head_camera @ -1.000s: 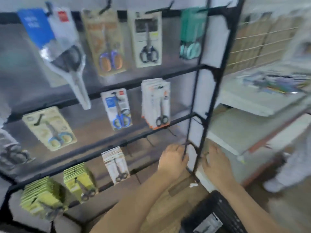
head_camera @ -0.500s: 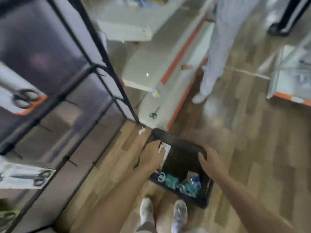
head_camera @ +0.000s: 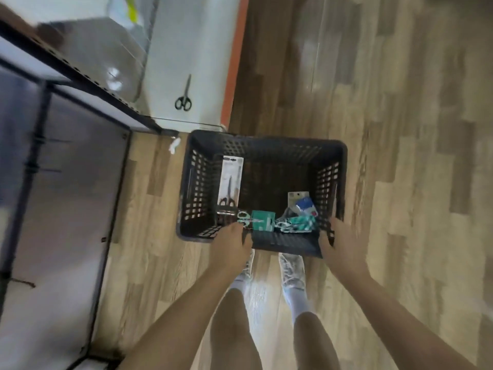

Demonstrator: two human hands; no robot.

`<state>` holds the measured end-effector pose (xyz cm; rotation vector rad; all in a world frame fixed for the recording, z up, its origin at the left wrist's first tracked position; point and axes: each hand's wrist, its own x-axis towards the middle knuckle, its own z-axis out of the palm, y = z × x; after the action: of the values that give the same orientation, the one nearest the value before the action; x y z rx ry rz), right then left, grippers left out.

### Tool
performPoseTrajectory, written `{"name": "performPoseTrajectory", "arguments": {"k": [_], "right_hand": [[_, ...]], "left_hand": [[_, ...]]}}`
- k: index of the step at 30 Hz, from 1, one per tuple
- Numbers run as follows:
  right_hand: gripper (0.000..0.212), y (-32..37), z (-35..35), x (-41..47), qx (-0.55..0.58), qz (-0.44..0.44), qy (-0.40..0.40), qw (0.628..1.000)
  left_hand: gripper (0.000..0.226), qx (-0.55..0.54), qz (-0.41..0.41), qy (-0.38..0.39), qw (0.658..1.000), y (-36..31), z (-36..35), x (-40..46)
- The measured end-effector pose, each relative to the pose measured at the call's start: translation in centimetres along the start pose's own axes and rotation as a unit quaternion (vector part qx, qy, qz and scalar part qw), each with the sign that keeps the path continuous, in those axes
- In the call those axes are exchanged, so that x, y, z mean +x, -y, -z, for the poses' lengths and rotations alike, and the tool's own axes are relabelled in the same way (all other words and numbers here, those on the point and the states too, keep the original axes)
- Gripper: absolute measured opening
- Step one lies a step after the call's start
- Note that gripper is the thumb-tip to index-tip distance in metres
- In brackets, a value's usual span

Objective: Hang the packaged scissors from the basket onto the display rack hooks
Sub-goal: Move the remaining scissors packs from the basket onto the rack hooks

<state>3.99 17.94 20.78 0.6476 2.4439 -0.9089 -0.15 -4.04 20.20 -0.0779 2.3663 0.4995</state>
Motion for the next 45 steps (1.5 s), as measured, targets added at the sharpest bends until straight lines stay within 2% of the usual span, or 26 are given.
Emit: {"name": "performPoseTrajectory", "arguments": {"k": [3, 6, 10, 12, 14, 16, 21, 24, 28, 31, 35, 40, 45], "right_hand": [[0.033, -2.9, -5.9, 1.3, -0.001, -0.037, 0.007, 0.999], [0.043, -5.5, -11.0, 4.2, -0.035, -0.039, 0.023, 0.998], [0.043, -7.3, -16.3, 9.9, -0.076, 0.025, 0.002, 0.997], [0.039, -7.8, -18.2, 13.0, -0.089, 0.062, -0.007, 0.994], [0.042, -8.4, -19.5, 16.2, -0.110, 0.096, -0.020, 0.989], [0.051, -9.2, -20.1, 19.4, -0.138, 0.122, -0.026, 0.983], [0.053, -9.9, -19.8, 27.6, -0.197, 0.154, -0.084, 0.965], [0.052, -9.7, -19.8, 31.2, -0.265, 0.180, -0.107, 0.941], [0.054, -9.1, -20.8, 33.9, -0.397, 0.209, -0.055, 0.892], [0.054, -8.8, -22.7, 33.9, -0.440, 0.218, -0.036, 0.870], [0.062, -9.9, -26.6, 31.5, -0.429, 0.239, 0.044, 0.870], [0.070, -10.5, -30.2, 28.6, -0.381, 0.267, 0.146, 0.873], [0.073, -10.7, -32.6, 27.5, -0.378, 0.344, 0.201, 0.836]], "left_hand": [[0.030, 0.031, -0.014, 0.011, 0.999, 3.5, -4.8, 2.9], [0.037, 0.065, -0.037, 0.040, 0.996, 6.4, -8.7, 6.5], [0.033, 0.069, -0.048, 0.011, 0.996, 9.5, -12.6, 12.7], [0.033, 0.061, -0.015, 0.005, 0.998, 10.4, -14.1, 16.0], [0.039, 0.016, 0.045, 0.017, 0.999, 10.7, -15.0, 19.7], [0.047, -0.003, 0.064, 0.012, 0.998, 10.7, -15.3, 23.5], [0.047, 0.012, 0.010, -0.088, 0.996, 10.7, -14.7, 31.8], [0.051, 0.030, -0.012, -0.111, 0.993, 11.4, -15.4, 35.7], [0.070, 0.029, 0.014, -0.125, 0.992, 12.9, -16.5, 38.6], [0.089, 0.061, 0.070, -0.138, 0.986, 14.2, -17.2, 39.5], [0.103, 0.052, 0.131, -0.106, 0.984, 15.0, -18.5, 39.9], [0.106, 0.067, 0.133, -0.082, 0.985, 13.8, -19.6, 39.8], [0.105, 0.087, 0.122, -0.118, 0.982, 14.6, -20.4, 39.7]]}}
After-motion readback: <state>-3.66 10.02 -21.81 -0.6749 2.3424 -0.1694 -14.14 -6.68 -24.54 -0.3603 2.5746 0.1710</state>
